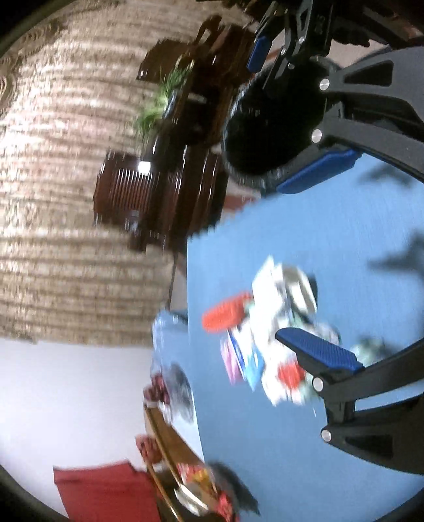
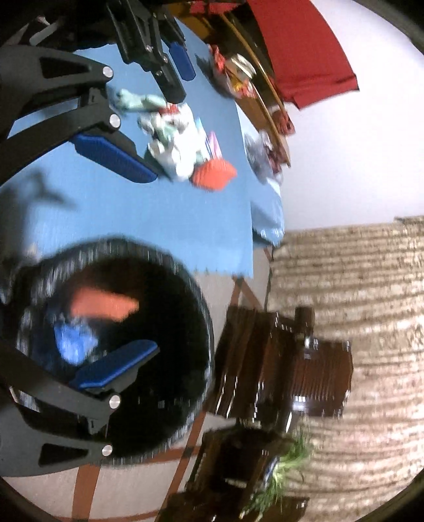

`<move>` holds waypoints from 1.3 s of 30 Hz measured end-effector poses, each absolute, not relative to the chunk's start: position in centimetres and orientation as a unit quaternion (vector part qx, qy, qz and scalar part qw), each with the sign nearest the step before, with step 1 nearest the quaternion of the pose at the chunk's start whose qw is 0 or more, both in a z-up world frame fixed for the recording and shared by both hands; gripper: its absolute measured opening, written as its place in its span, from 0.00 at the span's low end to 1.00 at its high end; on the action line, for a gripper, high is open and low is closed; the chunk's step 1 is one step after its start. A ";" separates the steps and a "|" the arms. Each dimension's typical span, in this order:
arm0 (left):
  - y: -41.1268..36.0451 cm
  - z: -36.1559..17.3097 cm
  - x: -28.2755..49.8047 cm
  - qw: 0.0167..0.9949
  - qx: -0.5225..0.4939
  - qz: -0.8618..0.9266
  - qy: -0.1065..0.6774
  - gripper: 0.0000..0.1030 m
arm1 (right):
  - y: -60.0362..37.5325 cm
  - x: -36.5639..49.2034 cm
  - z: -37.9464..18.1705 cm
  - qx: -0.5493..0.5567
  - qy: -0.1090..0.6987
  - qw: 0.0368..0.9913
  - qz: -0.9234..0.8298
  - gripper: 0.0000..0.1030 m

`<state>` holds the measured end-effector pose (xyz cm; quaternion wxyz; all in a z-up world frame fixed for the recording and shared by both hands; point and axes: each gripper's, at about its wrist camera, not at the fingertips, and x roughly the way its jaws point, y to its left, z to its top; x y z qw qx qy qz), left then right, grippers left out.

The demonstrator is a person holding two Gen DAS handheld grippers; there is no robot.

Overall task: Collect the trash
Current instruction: 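Move both tools back from the bin to the trash pile, then grasp the green rubber glove with the left tool while the right tool grasps white tissue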

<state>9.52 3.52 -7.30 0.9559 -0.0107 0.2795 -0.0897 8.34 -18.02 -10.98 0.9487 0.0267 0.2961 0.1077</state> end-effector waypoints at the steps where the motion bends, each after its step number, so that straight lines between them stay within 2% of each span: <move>1: 4.5 -7.5 9.4 0.957 -0.012 -0.079 0.281 0.80 | -17.2 8.6 -11.0 0.026 0.296 0.948 0.116 0.92; 15: 12.4 -11.0 8.7 0.955 -0.034 0.017 0.294 0.80 | -7.3 12.3 -12.6 -0.004 0.300 0.934 0.192 0.92; 31: 13.1 -16.9 11.1 0.935 -0.041 0.026 0.351 0.78 | -6.4 13.2 -15.4 -0.028 0.330 0.924 0.190 0.91; 37: 13.6 -19.3 13.1 0.925 -0.043 0.041 0.374 0.71 | -6.2 13.7 -16.3 -0.033 0.339 0.920 0.193 0.89; 39: 13.9 -19.8 13.7 0.922 -0.052 0.035 0.383 0.62 | -6.1 14.0 -16.5 -0.034 0.342 0.919 0.194 0.88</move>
